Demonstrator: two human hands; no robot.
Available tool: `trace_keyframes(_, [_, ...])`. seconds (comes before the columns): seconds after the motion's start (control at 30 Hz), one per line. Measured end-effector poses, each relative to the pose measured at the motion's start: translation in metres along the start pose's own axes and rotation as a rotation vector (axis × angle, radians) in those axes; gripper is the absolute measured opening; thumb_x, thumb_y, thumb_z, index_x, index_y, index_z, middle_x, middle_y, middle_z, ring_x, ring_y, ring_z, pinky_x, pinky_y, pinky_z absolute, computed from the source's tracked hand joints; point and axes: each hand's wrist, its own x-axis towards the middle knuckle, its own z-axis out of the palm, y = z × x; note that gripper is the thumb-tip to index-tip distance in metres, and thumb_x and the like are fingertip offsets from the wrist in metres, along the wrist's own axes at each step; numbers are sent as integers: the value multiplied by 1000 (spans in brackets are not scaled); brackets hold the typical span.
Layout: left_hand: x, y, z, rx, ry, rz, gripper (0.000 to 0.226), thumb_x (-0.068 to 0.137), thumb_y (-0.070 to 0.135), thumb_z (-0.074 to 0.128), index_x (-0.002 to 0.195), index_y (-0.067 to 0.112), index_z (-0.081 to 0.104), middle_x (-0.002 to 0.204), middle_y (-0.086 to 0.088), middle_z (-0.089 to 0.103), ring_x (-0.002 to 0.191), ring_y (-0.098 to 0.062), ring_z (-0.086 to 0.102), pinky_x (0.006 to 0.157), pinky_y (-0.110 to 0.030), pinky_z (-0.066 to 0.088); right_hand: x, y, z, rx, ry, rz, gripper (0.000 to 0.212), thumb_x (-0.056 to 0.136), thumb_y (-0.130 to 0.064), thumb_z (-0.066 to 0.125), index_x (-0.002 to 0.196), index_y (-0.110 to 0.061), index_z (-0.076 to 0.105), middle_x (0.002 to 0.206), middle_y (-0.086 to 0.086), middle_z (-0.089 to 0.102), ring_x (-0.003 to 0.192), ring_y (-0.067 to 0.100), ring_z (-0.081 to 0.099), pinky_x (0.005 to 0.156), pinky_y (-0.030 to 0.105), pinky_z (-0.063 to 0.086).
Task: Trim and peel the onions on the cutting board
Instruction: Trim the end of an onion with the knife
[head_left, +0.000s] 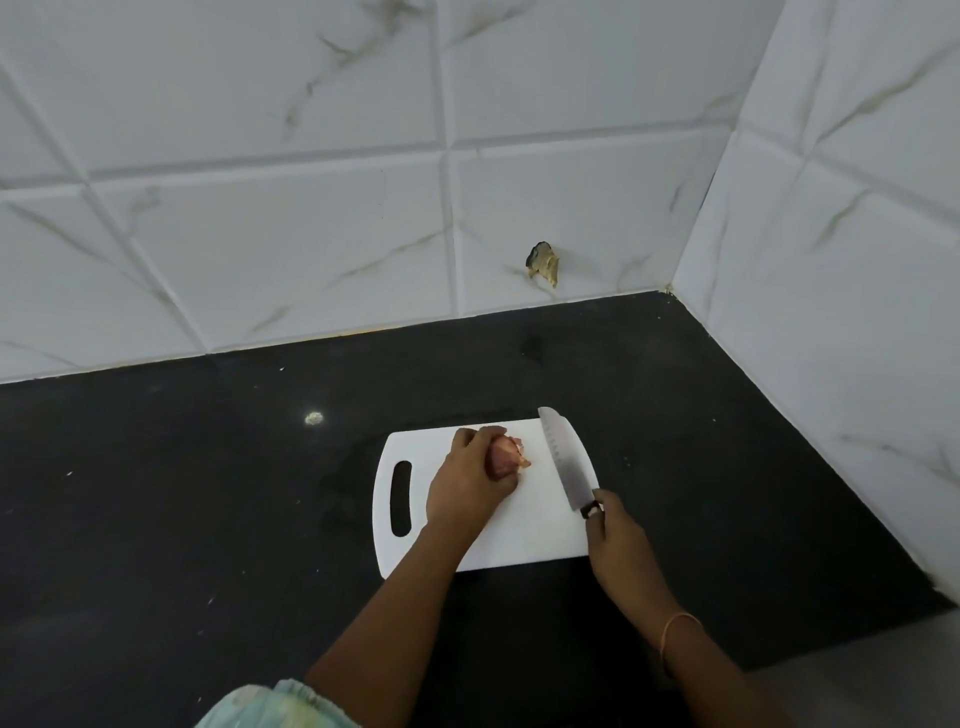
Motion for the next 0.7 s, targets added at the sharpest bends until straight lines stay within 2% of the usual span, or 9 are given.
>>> trace_keyframes(0.07, [-1, -1, 1, 36, 9, 14, 60, 81, 44, 70, 135, 42, 45, 132, 14, 45, 104, -15, 61, 78, -36, 56, -1, -1, 1, 83, -6, -5, 34, 101, -26, 46, 134, -18, 46, 108, -3, 59, 96, 12, 58, 76, 25, 48])
trace_keyframes(0.17, [-1, -1, 2, 45, -2, 17, 65, 84, 48, 67, 142, 42, 39, 139, 15, 45, 112, -14, 59, 83, -34, 56, -2, -8, 4, 202, 31, -2, 32, 98, -25, 53, 129, -20, 49, 104, -6, 59, 94, 10, 59, 75, 24, 48])
trace_keyframes(0.33, [3, -2, 4, 24, -13, 9, 76, 84, 49, 70, 150, 33, 34, 145, 9, 42, 120, -16, 56, 93, -34, 54, 1, -33, 10, 281, 64, -97, 16, 97, -21, 55, 112, -24, 51, 91, -6, 60, 81, 6, 58, 61, 13, 43])
trace_keyframes(0.5, [4, -3, 5, -9, -32, 39, 80, 89, 44, 65, 155, 25, 25, 149, 4, 40, 123, -15, 53, 96, -26, 48, 12, -38, 18, 217, 30, -139, 20, 97, -19, 53, 118, -21, 54, 94, -14, 59, 86, -2, 58, 64, 7, 43])
trace_keyframes(0.6, [4, -5, 3, -18, -49, 40, 80, 90, 44, 64, 156, 26, 22, 147, 1, 44, 126, -16, 51, 102, -29, 46, 17, -37, 17, 188, 22, -151, 20, 98, -19, 53, 118, -21, 54, 93, -14, 59, 86, -1, 58, 65, 6, 43])
trace_keyframes(0.7, [5, -7, 4, -106, -17, -10, 76, 81, 44, 76, 145, 28, 38, 141, 6, 49, 125, -15, 52, 102, -27, 45, 21, -39, 14, 164, 57, -159, 22, 98, -20, 53, 120, -23, 55, 97, -12, 60, 89, 3, 58, 69, 10, 41])
